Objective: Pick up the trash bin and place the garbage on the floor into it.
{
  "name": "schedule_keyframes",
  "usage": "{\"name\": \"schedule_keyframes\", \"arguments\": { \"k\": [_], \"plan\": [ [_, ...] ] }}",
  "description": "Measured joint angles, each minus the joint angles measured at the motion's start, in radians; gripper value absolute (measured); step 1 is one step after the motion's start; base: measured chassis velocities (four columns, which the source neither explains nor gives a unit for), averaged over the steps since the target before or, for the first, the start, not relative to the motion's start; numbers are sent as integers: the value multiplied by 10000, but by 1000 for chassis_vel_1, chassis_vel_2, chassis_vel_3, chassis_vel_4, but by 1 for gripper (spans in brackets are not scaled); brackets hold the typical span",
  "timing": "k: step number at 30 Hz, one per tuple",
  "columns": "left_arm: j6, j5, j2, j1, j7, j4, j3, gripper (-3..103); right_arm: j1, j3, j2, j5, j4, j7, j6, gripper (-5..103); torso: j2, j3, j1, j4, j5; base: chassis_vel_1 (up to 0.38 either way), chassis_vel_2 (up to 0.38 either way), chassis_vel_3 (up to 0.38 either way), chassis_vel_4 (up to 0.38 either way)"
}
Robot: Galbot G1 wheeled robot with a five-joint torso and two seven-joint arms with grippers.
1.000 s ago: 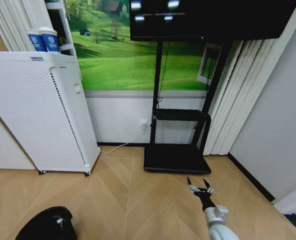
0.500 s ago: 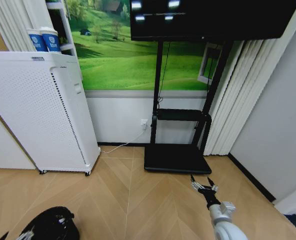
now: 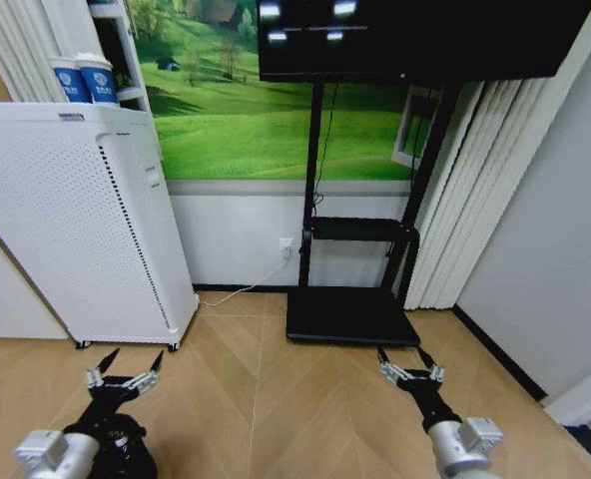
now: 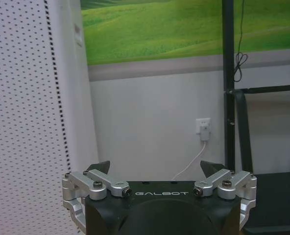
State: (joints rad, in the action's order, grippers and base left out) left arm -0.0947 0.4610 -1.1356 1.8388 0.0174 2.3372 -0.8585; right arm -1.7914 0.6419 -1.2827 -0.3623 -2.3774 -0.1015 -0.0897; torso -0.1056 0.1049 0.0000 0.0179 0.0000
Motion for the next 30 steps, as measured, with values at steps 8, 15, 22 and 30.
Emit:
{"name": "schedule_keyframes", "arguments": {
  "k": [8, 15, 22, 30],
  "plan": [
    [-12, -91, -151, 93, 4, 152, 286, 100, -128, -18, -77, 207, -170, -7, -48, 100, 0, 0, 0, 0, 1, 0, 0, 0, 0],
    [-16, -79, -161, 104, 5, 148, 257, 100, -113, -13, -77, 207, -137, -11, -45, 100, -1, 1, 0, 1, 0, 0, 0, 0, 0],
    [-21, -63, -166, 110, 6, 131, 237, 100, -103, -9, -76, 202, -110, -16, -35, 100, -176, 139, 23, 1, 0, 0, 0, 0, 0],
    [-23, -54, -169, 114, 11, 120, 228, 100, -98, -7, -73, 197, -97, -19, -29, 100, -458, 358, 97, 0, 0, 0, 0, 0, 0]
  ]
}}
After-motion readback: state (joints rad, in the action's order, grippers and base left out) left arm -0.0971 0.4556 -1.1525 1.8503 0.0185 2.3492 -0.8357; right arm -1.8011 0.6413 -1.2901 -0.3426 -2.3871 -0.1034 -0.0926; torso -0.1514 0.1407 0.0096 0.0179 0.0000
